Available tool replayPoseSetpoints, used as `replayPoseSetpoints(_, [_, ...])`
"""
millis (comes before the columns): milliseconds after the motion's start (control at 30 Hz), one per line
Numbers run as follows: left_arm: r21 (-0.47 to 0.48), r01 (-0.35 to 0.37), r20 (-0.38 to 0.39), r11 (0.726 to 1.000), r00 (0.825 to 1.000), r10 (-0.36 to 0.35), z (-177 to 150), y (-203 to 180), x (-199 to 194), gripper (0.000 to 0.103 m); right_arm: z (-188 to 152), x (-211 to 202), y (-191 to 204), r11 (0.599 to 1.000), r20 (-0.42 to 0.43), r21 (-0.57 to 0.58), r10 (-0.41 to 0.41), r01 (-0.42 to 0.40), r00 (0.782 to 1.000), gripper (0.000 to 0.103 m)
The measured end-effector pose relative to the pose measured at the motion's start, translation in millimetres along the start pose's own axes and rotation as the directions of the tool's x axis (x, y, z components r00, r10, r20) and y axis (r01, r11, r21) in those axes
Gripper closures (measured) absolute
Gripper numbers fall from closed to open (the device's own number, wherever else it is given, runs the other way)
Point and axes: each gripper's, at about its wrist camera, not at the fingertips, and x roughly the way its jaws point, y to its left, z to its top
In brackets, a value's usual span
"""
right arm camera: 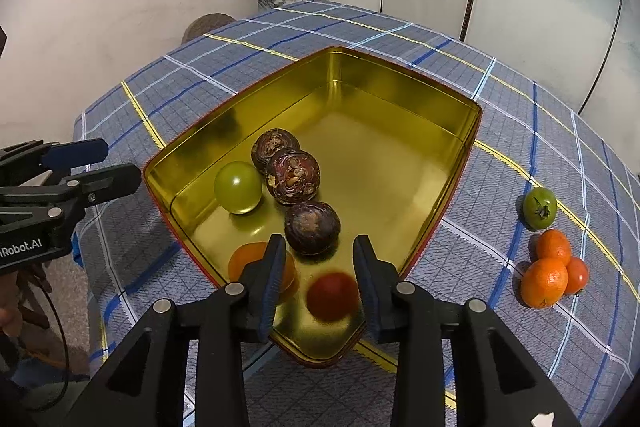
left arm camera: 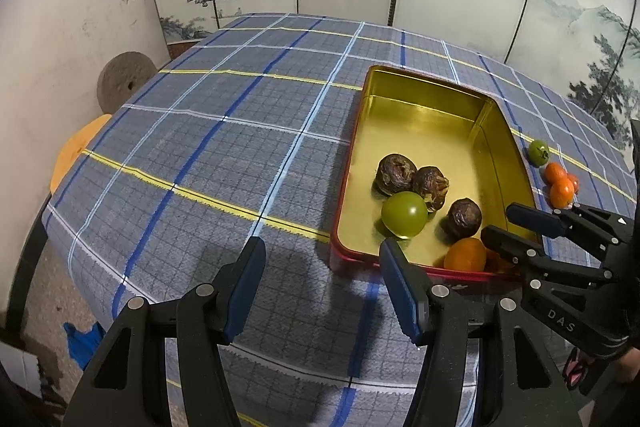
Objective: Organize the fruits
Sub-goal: 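Grasp the second red tomato with the right gripper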
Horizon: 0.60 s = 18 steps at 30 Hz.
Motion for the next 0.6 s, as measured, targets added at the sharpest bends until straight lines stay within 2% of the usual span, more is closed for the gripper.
replayPoseSetpoints(300, [0.037,0.021,0.009,0.999,1.0,-0.021,-1.0,-20.7,-4.2,0.043,-6.5,-41.4,-14.1,0.999,0.095,0.037,0.015,-0.018,0.995,0.069])
replayPoseSetpoints(433, [0.066,0.048,0.01,0.997,0.999,-0.049,0.0,-38.4,-6.8,0.043,-18.8,-61.5,-42.5,0.996,0.118,0.077,-0.047,0.038,0.992,0.069])
replayPoseSetpoints(600, [0.114,0.086,0.007,0.99,0.996,-0.087,0.6,-65.5,-7.4,0.043,-39.0,-72.8,-98.0,0.977,0.094,0.175,-0.142,0.124,0.985,0.069])
